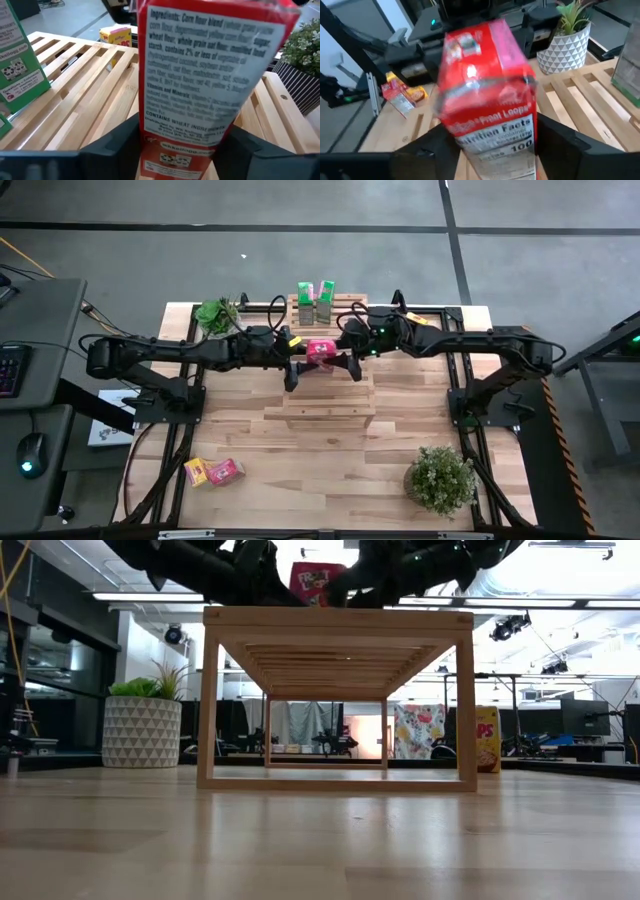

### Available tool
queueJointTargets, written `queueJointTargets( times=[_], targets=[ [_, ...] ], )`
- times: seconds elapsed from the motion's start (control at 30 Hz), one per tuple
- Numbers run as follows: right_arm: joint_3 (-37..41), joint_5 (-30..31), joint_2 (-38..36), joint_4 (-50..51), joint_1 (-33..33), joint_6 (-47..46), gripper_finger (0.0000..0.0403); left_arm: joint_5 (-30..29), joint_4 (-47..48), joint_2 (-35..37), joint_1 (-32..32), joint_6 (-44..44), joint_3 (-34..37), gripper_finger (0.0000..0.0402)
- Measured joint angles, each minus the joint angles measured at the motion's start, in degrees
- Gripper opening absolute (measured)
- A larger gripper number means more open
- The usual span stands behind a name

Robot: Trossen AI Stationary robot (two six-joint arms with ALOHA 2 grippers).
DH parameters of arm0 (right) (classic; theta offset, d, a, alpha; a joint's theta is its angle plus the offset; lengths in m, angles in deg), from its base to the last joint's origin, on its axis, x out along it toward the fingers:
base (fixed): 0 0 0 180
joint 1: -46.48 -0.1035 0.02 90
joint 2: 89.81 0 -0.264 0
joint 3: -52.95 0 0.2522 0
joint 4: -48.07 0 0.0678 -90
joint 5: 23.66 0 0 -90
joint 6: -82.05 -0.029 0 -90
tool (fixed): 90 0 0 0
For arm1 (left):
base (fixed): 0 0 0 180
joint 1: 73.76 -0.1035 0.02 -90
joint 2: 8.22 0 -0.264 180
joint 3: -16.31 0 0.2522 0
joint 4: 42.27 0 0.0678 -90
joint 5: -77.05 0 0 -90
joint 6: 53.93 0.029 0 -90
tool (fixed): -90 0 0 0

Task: Stack cereal on shelf
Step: Put the top red cereal box on the shelf

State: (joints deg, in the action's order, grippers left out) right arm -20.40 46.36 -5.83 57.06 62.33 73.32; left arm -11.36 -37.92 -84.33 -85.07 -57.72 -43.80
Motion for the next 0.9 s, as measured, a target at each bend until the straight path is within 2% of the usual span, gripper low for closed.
queueJointTargets(
  times=[0.2, 0.37, 0.47, 0.6, 0.67, 0.8, 0.9],
  targets=[
    [0.00, -0.01, -2.41, 2.76, 0.33, 0.83, 0.0271, -0.85, 0.25, 0.28, -0.03, 1.26, 0.00, 0.0162],
    [0.00, -0.03, -5.37, 8.81, 2.09, 2.73, 0.0277, -4.61, 1.09, 3.85, -0.90, 2.91, 0.00, 0.0161],
    [0.00, -0.01, -7.74, 12.13, 3.55, 2.76, 0.0277, -9.28, 1.83, 8.07, -1.55, 2.80, 0.00, 0.0160],
    [0.00, 0.01, -10.60, 15.11, 5.52, 2.77, 0.0277, -23.54, 4.99, 13.24, -1.25, -5.55, -0.04, 0.0160],
    [0.00, 0.01, -11.71, 15.67, 6.29, 2.76, 0.0277, -27.92, 6.57, 14.37, -0.79, -11.44, -0.06, 0.0160],
    [0.00, 0.38, -12.79, 15.76, 7.14, 2.77, 0.0277, -28.38, 4.50, 12.16, 2.25, -20.30, -0.04, 0.0159],
    [0.00, 0.40, -12.97, 15.78, 7.43, 2.76, 0.0277, -29.86, 1.94, 8.52, 6.29, -23.57, -0.04, 0.0159]
  ],
)
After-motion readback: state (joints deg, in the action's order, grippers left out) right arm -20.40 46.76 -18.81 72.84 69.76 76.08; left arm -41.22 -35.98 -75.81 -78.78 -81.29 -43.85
